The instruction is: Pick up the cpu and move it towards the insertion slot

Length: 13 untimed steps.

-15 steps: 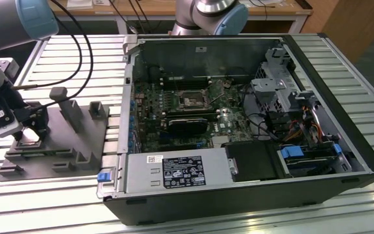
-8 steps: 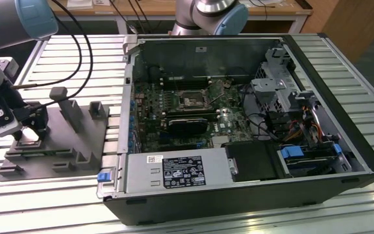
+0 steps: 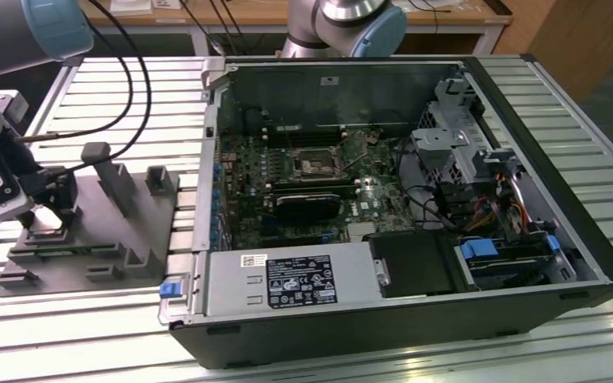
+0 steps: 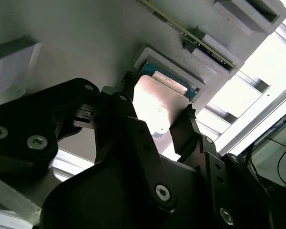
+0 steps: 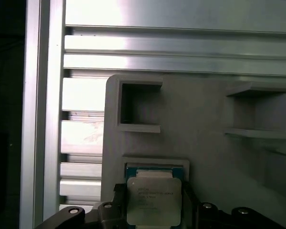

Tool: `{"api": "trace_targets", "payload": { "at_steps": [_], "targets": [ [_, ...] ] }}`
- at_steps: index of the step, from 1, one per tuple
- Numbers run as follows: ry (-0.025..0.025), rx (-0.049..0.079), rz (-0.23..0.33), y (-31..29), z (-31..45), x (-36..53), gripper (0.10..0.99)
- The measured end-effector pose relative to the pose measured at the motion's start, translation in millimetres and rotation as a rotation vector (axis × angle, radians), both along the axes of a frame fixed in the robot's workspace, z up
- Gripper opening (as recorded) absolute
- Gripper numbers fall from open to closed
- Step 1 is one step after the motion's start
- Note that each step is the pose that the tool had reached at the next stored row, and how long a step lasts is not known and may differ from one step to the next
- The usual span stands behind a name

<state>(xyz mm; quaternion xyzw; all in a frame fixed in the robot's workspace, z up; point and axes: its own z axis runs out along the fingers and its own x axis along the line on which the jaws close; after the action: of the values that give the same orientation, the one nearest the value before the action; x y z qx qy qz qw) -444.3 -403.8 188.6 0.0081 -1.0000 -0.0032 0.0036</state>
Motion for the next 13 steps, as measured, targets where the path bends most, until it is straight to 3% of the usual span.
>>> {"api": "trace_targets", "payload": {
  "at_steps": [13],
  "targets": [
    [0.0, 0.0, 0.0, 0.0, 11.4, 0.0, 0.545]
  ]
}}
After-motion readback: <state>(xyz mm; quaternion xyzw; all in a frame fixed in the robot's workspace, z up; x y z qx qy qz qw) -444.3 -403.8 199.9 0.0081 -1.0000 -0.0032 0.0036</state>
